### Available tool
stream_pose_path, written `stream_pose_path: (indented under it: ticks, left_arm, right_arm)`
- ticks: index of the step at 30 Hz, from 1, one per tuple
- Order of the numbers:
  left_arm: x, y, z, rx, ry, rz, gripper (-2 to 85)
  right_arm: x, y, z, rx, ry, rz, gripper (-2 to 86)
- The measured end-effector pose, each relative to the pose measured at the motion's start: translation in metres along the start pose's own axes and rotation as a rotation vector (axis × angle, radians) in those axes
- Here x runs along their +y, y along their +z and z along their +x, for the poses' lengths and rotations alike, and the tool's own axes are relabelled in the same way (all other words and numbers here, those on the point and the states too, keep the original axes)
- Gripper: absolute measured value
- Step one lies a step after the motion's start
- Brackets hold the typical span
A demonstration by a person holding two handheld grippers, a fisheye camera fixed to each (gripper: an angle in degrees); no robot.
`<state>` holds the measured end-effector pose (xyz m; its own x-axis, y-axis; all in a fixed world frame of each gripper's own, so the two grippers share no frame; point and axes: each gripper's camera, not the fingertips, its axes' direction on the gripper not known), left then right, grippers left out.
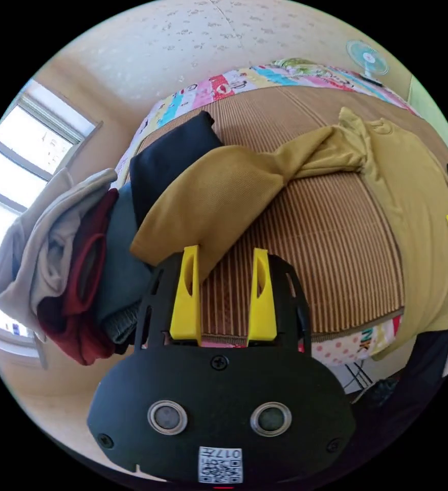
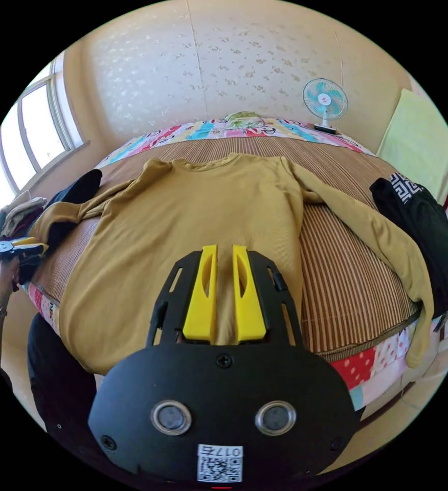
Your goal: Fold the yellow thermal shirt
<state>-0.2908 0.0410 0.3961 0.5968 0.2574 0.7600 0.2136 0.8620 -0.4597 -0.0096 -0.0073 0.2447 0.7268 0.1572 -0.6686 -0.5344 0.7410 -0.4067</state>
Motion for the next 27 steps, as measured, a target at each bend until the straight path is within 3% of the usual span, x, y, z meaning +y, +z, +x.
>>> stream_pose_path:
  ticks: [3, 5, 8, 10, 13, 18, 21, 27]
  left_arm:
    - [-0.001, 0.009, 0.001, -0.158, 0.042, -0.035, 3.1]
    - [0.005, -0.009, -0.017, -0.049, 0.08, -0.062, 1.7]
    - [0.023, -0.066, -0.084, 0.375, 0.035, -0.048, 0.6]
    - [0.034, -0.11, -0.152, 0.877, -0.038, 0.01, 0.2]
    - [0.033, -0.151, -0.214, 1.331, -0.091, 0.135, -0.3]
    - [-0.025, -0.184, -0.209, 1.763, 0.064, 0.021, -0.6]
    - [-0.074, -0.195, -0.171, 1.86, 0.089, 0.008, -0.5]
    - [-0.204, -0.187, -0.034, 1.86, 0.211, 0.041, 2.1]
  right_arm:
    - [0.005, -0.005, 0.016, -0.037, -0.007, -0.003, 6.0]
    - [0.007, -0.017, 0.043, -0.124, 0.037, 0.021, 4.3]
    - [0.005, -0.02, 0.089, -0.297, 0.144, -0.005, 3.0]
    - [0.005, -0.022, 0.11, -0.393, 0.176, -0.009, 2.7]
    - [-0.001, -0.025, 0.125, -0.446, 0.191, -0.036, 2.4]
    - [-0.013, -0.033, 0.122, -0.365, 0.161, -0.075, 2.1]
    - [-0.017, -0.04, 0.127, -0.362, 0.157, -0.074, 1.9]
    - [-0.023, -0.046, 0.144, -0.407, 0.19, -0.073, 1.6]
